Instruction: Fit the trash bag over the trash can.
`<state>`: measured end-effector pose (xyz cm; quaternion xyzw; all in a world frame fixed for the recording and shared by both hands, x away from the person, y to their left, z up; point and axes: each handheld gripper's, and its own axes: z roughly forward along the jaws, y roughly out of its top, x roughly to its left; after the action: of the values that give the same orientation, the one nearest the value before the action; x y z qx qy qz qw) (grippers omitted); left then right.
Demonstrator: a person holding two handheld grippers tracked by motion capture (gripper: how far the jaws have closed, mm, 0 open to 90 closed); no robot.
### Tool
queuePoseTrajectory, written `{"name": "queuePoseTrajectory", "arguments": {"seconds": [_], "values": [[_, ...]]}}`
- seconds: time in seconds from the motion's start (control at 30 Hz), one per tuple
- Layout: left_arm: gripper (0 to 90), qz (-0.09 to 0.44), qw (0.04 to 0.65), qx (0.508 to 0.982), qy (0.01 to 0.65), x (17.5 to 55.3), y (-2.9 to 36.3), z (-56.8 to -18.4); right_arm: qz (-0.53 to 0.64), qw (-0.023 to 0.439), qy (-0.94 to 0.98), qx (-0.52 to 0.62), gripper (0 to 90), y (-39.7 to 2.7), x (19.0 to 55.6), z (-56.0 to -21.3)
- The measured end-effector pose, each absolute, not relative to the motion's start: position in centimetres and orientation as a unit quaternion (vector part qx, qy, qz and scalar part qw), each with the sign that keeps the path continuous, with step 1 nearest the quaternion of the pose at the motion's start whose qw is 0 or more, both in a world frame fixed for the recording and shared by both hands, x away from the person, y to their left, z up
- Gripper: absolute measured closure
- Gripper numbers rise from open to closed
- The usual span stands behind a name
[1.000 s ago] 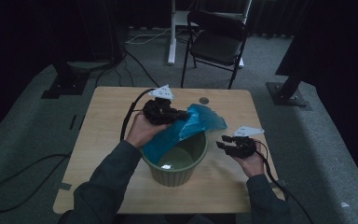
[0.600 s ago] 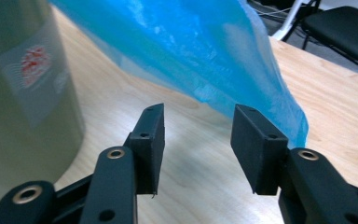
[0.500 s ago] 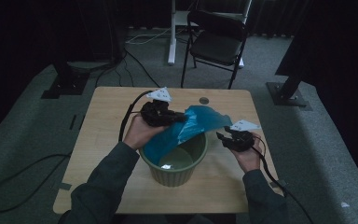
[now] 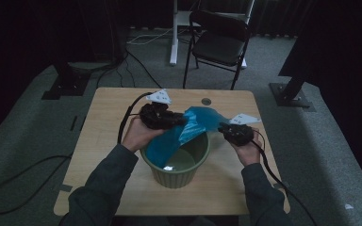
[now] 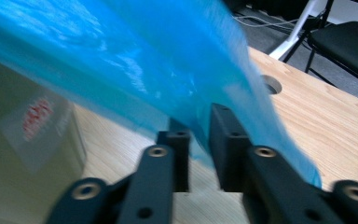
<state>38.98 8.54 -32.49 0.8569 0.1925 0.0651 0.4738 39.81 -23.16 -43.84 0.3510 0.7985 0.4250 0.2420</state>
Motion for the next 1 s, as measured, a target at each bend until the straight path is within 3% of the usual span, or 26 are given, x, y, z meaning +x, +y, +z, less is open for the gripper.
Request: {"name": "queuePoseTrajectory", "arguments": {"seconds": [0.13, 0.4, 1.0], "values": [[65.5, 0.072, 0.482, 0.850, 0.200, 39.0, 8.7, -32.4, 0.436, 0.240, 0.794, 0.351, 88.3, -23.5, 39.5, -43.1], [57.2, 0.091, 0.497, 0.841, 0.194, 38.4, 8.3, -31.4, 0.441, 0.243, 0.795, 0.338, 88.3, -23.6, 38.8, -41.6], [49.9, 0.112, 0.440, 0.878, 0.154, 37.3, 3.9, -31.9, 0.451, 0.241, 0.808, 0.292, 88.2, -21.8, 37.7, -38.0]]}}
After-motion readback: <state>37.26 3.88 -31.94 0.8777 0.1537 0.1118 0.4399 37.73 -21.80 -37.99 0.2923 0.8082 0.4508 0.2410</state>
